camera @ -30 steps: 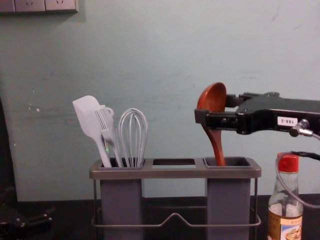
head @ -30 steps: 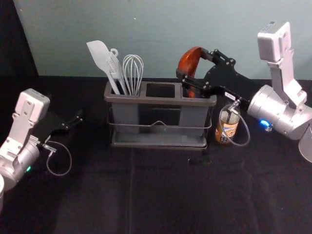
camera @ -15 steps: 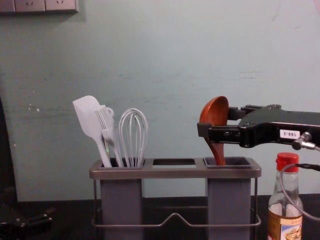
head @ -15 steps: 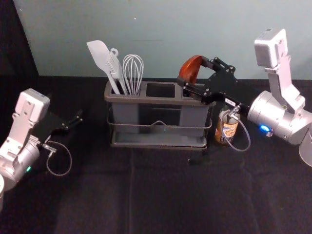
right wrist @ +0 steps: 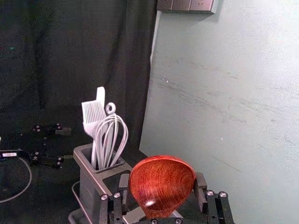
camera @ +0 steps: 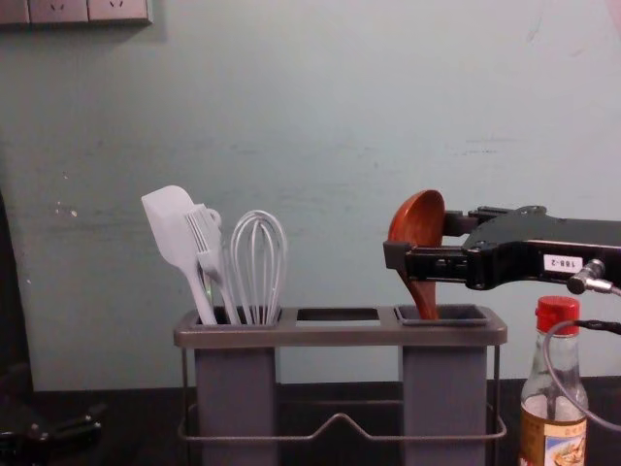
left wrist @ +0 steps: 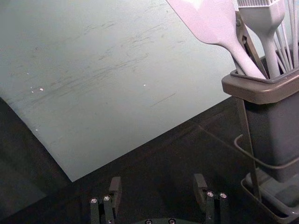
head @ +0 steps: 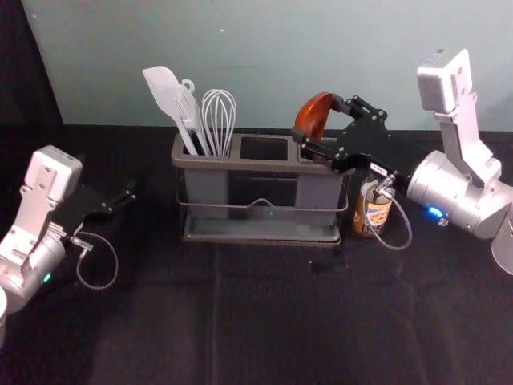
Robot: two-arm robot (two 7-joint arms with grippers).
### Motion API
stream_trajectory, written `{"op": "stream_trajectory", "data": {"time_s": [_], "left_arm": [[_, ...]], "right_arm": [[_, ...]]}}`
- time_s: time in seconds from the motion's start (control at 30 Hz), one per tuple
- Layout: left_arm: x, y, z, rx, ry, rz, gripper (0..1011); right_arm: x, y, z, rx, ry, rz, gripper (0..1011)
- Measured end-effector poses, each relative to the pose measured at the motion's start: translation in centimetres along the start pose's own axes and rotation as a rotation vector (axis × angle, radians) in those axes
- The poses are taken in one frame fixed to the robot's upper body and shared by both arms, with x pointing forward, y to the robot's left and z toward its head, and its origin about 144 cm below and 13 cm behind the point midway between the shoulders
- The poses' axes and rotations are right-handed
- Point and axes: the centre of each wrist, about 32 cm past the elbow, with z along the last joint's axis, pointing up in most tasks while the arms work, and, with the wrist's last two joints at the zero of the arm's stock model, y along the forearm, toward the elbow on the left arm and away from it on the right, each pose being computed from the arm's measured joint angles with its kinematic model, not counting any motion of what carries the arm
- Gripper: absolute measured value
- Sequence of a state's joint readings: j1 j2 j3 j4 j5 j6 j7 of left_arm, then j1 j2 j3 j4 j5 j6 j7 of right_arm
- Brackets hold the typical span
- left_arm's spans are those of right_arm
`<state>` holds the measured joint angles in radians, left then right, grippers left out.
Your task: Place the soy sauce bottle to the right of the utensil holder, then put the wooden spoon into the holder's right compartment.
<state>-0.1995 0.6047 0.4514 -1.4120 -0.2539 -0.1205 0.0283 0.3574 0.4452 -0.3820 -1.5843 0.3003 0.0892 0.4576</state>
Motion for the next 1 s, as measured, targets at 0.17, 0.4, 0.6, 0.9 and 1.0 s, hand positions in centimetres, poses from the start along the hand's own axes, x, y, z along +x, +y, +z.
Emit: {"op": "stream_trajectory", "data": {"time_s": [0.17,0.4,0.6,0.9,1.0], "left_arm": [[0.0,0.0,0.0,0.0,0.0,0.0,1005],[0.0,0.0,0.0,0.0,0.0,0.0,1005],[0.0,0.0,0.0,0.0,0.0,0.0,1005],[0.0,0.0,0.0,0.0,0.0,0.0,1005],[0.0,0.0,0.0,0.0,0.0,0.0,1005]], "right_arm": [[0.0,0.0,0.0,0.001,0.0,0.0,941],[0.0,0.0,0.0,0.002,-0.001,-0.001,1004],[0.0,0.0,0.1,0.003,-0.002,-0.001,1004],[-0.5,-1.1,2.0,0.031,-0.039,-0.042,1004],[-0.7,-1.7,2.7,0.042,-0.04,-0.063,1004]]}}
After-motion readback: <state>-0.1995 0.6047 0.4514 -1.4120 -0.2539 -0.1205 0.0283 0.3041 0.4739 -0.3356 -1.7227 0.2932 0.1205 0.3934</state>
